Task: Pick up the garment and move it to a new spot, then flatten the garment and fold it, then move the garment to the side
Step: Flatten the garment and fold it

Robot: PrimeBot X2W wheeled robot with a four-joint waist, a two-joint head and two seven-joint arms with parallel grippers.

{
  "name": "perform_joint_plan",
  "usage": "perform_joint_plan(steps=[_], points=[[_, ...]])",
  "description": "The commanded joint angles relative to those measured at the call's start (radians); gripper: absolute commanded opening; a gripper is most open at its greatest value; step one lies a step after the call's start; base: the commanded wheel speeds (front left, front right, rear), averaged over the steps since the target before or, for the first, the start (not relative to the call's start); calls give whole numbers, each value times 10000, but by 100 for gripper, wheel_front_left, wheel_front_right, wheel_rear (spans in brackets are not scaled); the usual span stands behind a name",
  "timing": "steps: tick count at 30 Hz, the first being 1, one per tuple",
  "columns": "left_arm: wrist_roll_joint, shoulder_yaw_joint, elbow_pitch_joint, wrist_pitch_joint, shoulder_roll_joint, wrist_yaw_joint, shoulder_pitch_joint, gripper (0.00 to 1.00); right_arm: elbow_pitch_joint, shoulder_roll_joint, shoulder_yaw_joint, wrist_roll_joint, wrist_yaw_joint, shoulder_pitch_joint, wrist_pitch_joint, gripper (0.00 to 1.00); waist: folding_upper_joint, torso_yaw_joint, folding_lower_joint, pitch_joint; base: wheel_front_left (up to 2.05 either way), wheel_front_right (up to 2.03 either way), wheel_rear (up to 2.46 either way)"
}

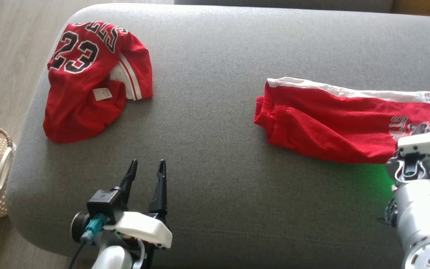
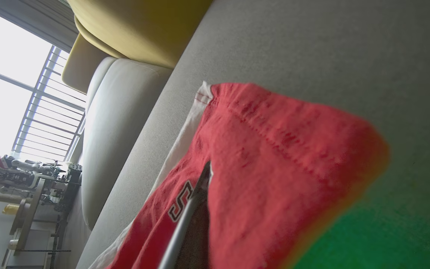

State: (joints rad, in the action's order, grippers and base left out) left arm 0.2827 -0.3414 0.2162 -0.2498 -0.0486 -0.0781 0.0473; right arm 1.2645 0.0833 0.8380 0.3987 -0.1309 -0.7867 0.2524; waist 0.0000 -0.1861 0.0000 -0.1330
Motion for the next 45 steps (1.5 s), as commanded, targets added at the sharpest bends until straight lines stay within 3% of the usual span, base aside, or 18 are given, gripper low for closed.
perform_joint_plan(steps=[1, 9, 14, 20, 24, 29, 37, 38, 39, 45], points=[[-48, 362, -289, -120, -16, 28, 250, 100, -482, -85, -352, -369, 2, -247, 89, 0, 0, -7, 0, 32, 0, 0, 0], [1, 415, -535, -120, -16, 75, 130, 100, -1264, -322, -1629, -415, 2, -541, 92, 0, 0, -289, 0, 337, 0, 0, 0], [16, 475, -543, -120, -16, 122, 53, 100, -1158, -327, -4360, 1008, 2, -721, 92, 0, 0, -536, 0, 428, 0, 0, 0], [84, 478, -483, -120, -16, 148, -12, 100, -2786, -329, -8399, 3701, 2, 496, 92, 0, 0, -845, 0, 435, 0, 0, 0], [122, 465, -488, -120, -16, 119, -42, 100, -3752, -329, -10064, 4620, 2, 1338, 93, 0, 0, -1061, 0, 403, 0, 0, 0], [164, 457, -477, -120, -16, 88, -76, 100, -3838, -330, -10891, 4820, 2, 1762, 93, 0, 0, -1304, 0, 354, 0, 0, 0], [245, 387, -465, -120, -16, 39, -109, 100, -3438, -330, -10863, 4741, 2, 1770, 93, 0, 0, -1533, 0, 307, 0, 0, 0], [251, 382, -465, -120, -16, 34, -110, 100, -3383, -330, -10861, 4707, 2, 1745, 93, 69, 0, -1541, 0, 299, 0, 0, 0], [257, 379, -464, -120, -16, 31, -109, 100, -3312, -330, -10874, 4695, 2, 1729, 93, 100, 0, -1547, 0, 295, 0, 0, 0], [288, 383, -461, -120, -16, 2, -125, 100, -3589, -330, -10982, 4543, 2, 1712, 93, 100, 0, -1509, 0, 278, 0, 0, 0]])
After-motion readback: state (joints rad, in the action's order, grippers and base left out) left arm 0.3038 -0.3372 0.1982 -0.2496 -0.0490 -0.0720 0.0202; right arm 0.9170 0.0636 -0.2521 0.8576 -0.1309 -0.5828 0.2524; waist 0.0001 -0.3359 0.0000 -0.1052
